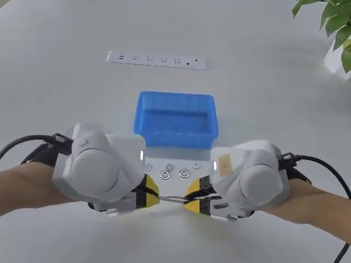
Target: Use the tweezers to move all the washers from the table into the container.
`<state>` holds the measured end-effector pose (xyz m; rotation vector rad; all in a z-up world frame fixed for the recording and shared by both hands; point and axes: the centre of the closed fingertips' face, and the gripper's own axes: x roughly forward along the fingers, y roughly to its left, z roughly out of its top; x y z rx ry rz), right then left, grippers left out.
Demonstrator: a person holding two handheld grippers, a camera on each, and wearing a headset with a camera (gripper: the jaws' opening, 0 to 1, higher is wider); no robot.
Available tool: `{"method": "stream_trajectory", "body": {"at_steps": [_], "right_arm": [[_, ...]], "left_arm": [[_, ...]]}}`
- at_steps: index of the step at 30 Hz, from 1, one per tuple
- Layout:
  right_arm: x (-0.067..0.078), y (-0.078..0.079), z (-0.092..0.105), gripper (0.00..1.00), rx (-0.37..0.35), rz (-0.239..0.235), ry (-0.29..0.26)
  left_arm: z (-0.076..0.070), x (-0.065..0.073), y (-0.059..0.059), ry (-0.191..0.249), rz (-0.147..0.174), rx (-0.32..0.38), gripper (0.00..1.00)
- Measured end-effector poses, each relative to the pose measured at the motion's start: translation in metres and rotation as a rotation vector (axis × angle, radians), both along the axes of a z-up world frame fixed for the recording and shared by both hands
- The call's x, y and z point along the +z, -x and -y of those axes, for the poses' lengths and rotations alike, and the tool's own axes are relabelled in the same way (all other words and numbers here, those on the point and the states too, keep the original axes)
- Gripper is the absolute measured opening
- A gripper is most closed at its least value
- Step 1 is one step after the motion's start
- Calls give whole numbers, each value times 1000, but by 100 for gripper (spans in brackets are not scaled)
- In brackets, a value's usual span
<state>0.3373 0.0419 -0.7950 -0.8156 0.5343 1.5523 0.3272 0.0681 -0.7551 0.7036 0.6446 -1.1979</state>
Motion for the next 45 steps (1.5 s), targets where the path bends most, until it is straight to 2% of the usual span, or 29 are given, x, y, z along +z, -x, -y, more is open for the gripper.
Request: {"method": "stream_trajectory", "body": {"at_steps": [3, 8, 18, 29, 32, 34, 35, 42, 45], "right_arm": [[5, 1, -1, 9, -11, 3, -36], [8, 2, 1, 9, -27, 9, -62], [12, -2, 11, 8, -34, 23, -84], [13, -4, 19, 8, -43, 14, -94], [12, -5, 22, 8, -41, 12, -93], [12, -5, 23, 8, -48, 5, -93], [12, -6, 23, 8, -51, 3, -93], [11, -6, 26, 8, -55, -1, -91], [11, -6, 27, 8, -53, 2, -91]], "left_arm": [[8, 15, 2, 7, 31, -25, 4], [18, 23, 2, 3, 56, -56, 5], [51, 41, -5, 84, 77, -74, 5], [72, 47, -10, 171, 62, -67, 5], [78, 47, -11, 205, 48, -61, 5], [81, 48, -12, 226, 50, -64, 5], [83, 48, -13, 247, 38, -48, 5], [90, 48, -14, 315, 20, -18, 5], [91, 48, -13, 334, 30, -17, 5]]}}
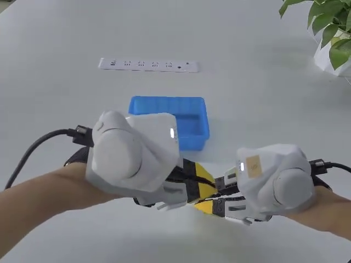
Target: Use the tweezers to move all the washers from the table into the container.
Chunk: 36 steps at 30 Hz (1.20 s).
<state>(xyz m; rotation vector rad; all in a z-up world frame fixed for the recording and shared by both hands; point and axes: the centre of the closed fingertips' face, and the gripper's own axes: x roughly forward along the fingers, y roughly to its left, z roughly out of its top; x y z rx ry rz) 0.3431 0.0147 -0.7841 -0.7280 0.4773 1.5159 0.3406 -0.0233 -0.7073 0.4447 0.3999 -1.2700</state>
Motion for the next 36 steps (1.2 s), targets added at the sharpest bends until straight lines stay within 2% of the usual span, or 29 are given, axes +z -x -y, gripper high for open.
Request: {"method": "stream_trajectory", "body": {"at_steps": [2, 4, 9, 17, 20, 22, 23, 30, 36], "right_arm": [[0, 0, 0, 8, 3, -2, -1], [0, 0, -1, 8, 7, 0, -1], [1, 0, -3, 8, 13, -6, -7], [1, 1, -5, 7, 20, -9, -13], [1, 0, -5, 7, 18, -7, -13], [1, 1, -5, 7, 20, -11, -13], [1, 1, -5, 7, 18, -7, -14], [2, 3, -9, 8, 26, -7, -12], [7, 7, -20, 8, 35, -9, -28]], "left_arm": [[0, 0, 2, 7, -4, -8, 6], [-2, 1, 0, -4, 8, -11, 6], [-7, 2, -2, 1, -10, -11, 6], [-8, -1, 3, 4, -40, -29, 10], [-10, -1, -1, -12, 3, -24, 6], [-8, -2, 3, 0, -32, -33, 5], [-9, -2, 1, -2, -14, -31, 5], [-11, -1, 3, -11, -12, -30, 5], [-21, 4, 7, -12, -7, -18, 5]]}}
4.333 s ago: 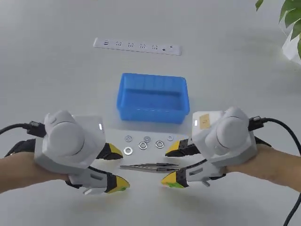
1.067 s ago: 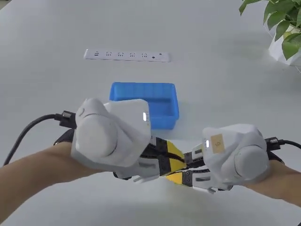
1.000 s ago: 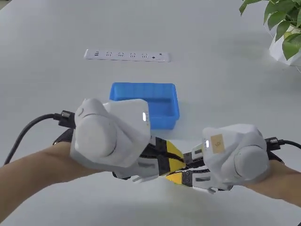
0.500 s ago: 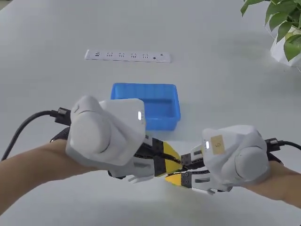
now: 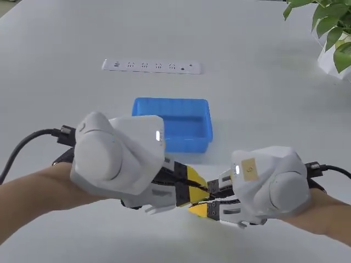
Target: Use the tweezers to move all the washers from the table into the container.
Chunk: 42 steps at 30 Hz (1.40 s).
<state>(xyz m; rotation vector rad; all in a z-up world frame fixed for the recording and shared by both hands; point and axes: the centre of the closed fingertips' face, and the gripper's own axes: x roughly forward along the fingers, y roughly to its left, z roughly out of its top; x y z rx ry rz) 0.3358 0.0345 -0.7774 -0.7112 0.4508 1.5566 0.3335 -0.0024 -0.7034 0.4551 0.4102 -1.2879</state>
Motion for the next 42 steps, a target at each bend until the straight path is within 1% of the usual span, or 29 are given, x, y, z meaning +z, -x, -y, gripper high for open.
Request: {"method": "stream_trajectory", "body": {"at_steps": [6, 11, 14, 17, 19, 20, 22, 27, 30, 33, 35, 36, 39, 42], "right_arm": [[5, 4, -12, 9, 10, 8, -14], [9, 7, -20, 11, 16, 14, -21], [11, 7, -23, 12, 10, 11, -24], [10, 7, -24, 17, 2, 21, -19], [9, 8, -24, 21, -11, 5, -17], [9, 8, -24, 21, -15, 2, -20], [9, 7, -24, 21, -25, 2, -25], [4, 7, -24, 22, -29, -4, -12], [2, 7, -24, 23, -25, -3, -8], [2, 4, -25, 23, -37, -5, -15], [3, 0, -26, 24, -53, -1, -26], [4, -3, -26, 24, -64, 0, -33], [5, -7, -25, 24, -93, -30, -47], [3, -8, -22, 26, -96, -28, -38]], "left_arm": [[-14, 5, 4, 2, 5, 25, 5], [-22, 9, 7, 6, 7, 47, 5], [-29, 12, 6, 13, 13, 66, 5], [-38, 17, 4, 26, 12, 93, 5], [-43, 18, 3, 19, 16, 102, 5], [-46, 17, 3, 14, 10, 106, 5], [-53, 18, 2, 14, 13, 117, 5], [-68, 16, 1, -1, 16, 147, 5], [-75, 15, -3, -7, 21, 165, 5], [-80, 15, -8, -6, 25, 183, 5], [-83, 16, -11, -4, 28, 192, 5], [-85, 16, -13, -5, 36, 193, 5], [-86, 15, -16, -3, 28, 196, 5], [-86, 14, -18, -2, 36, 196, 5]]}}
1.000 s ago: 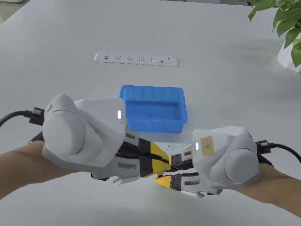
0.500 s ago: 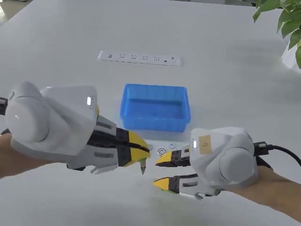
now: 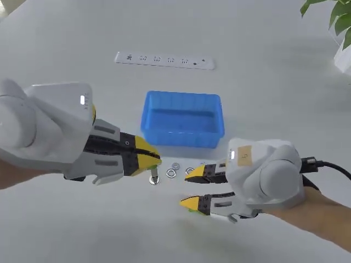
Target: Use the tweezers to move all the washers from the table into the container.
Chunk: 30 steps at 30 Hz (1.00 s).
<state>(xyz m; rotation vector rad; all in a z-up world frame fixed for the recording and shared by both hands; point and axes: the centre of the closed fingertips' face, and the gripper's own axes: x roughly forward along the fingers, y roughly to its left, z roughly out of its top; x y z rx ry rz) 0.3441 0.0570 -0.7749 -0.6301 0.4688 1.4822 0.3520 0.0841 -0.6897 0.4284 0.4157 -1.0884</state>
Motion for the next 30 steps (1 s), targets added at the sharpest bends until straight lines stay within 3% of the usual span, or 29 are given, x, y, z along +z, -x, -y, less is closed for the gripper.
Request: {"method": "stream_trajectory", "body": {"at_steps": [15, 19, 30], "right_arm": [[-9, 5, 3, 32, -2, -36, 12], [-8, 4, 1, 37, -4, -47, 3], [-8, 2, -11, 37, 13, -46, 0]], "left_arm": [[-5, -7, -5, 7, -10, 9, 5], [-5, -10, -6, 13, -17, 11, 5], [-7, -15, -4, 15, -29, 4, 5]]}}
